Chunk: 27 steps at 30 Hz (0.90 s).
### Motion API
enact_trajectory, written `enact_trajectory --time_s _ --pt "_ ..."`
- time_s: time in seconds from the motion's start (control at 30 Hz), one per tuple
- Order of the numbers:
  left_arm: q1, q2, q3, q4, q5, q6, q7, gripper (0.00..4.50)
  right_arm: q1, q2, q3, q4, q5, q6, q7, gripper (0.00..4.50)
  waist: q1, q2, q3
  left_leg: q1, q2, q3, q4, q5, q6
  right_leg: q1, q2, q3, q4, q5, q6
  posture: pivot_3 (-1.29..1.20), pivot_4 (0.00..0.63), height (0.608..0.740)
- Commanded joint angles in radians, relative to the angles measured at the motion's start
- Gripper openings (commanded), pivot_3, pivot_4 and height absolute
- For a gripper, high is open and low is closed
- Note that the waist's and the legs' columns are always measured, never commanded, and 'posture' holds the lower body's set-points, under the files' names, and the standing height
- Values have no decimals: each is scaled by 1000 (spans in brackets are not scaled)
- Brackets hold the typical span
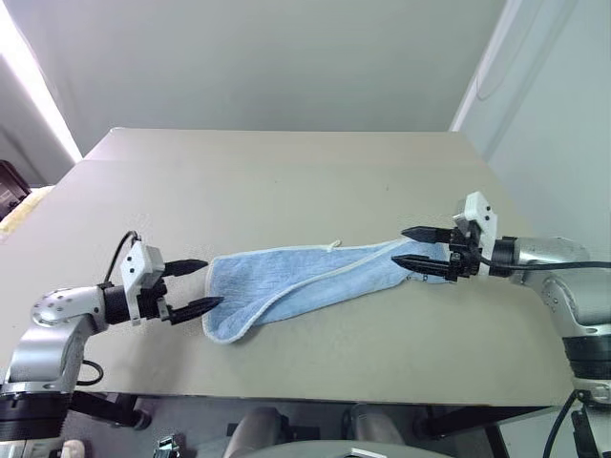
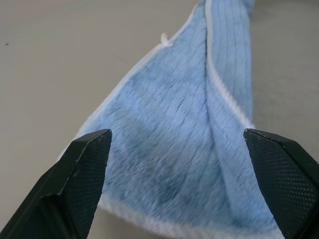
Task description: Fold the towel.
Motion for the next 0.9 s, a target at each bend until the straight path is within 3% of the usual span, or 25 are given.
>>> enact_trajectory --time_s 0.03,0.17,0.4,0.9 --pt "-62 -8 -1 -18 -27 16 21 4500 -54 3 -9 -1 -12 -21 -5 3425 1 1 0 0 0 0 0 0 0 0 0 0 0 0 0 0 0 726" --pt "-144 -46 -36 68 2 -13 34 4500 -35 12 -26 -14 -11 -25 -26 3425 0 1 -1 1 0 0 0 0 0 1 1 -1 1 0 0 0 0 726" --pt "-155 -48 -42 80 -6 -9 26 4500 19 7 -69 -78 29 7 -49 3425 -1 1 -1 0 0 1 0 1 0 0 2 0 0 0 0 0 0 726" --pt "-65 78 -118 -19 66 -98 -102 4500 40 47 -101 -117 89 79 -128 3425 -5 2 0 1 1 1 0 1 0 0 1 1 0 0 0 0 0 726"
